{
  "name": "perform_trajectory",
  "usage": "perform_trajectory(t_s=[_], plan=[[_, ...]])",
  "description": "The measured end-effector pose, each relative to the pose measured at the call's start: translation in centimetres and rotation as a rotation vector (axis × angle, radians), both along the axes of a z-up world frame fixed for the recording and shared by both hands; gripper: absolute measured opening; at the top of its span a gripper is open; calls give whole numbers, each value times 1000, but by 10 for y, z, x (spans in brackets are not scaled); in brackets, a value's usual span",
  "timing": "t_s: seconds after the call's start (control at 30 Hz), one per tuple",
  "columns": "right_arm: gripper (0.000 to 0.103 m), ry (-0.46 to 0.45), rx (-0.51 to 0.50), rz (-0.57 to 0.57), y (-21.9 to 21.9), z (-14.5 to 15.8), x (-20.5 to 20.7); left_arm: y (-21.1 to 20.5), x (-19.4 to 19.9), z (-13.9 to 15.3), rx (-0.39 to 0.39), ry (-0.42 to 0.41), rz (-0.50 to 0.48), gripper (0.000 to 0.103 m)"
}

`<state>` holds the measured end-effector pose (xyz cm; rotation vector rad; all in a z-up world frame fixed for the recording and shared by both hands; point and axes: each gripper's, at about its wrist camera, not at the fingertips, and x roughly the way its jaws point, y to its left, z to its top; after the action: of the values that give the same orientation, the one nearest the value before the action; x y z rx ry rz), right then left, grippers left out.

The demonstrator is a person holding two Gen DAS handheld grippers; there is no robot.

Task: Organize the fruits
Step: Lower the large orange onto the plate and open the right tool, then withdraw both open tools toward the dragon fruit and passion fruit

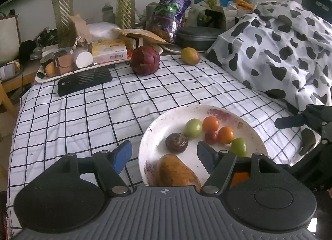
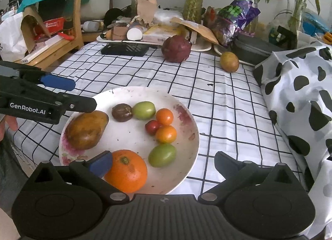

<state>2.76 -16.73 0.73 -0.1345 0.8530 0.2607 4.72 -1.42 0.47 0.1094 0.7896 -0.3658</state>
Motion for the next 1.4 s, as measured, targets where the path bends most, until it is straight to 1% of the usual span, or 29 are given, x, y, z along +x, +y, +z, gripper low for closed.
perform_trajectory(t_s=[0.13,0.57,0.77,0.87,1.07,1.4], plan=[[103,-14,-4,-20,-1,2,1,-1,0,0,1,-2,0,68],[103,-58,32,-116,-15,8,6,-6,1,3,6,-17,-21,68],[103,-63,36,-179,-24,7,12,-6,7,5,-27,-9,-24,68],[103,-63,36,-212,-30,6,16,-7,12,5,-29,-11,-19,68],[103,-73,-3,-259,-37,3,29,-11,22,6,-11,-25,-25,68],[103,-84,-45,-268,-45,-2,58,-15,48,4,18,-40,-24,68]])
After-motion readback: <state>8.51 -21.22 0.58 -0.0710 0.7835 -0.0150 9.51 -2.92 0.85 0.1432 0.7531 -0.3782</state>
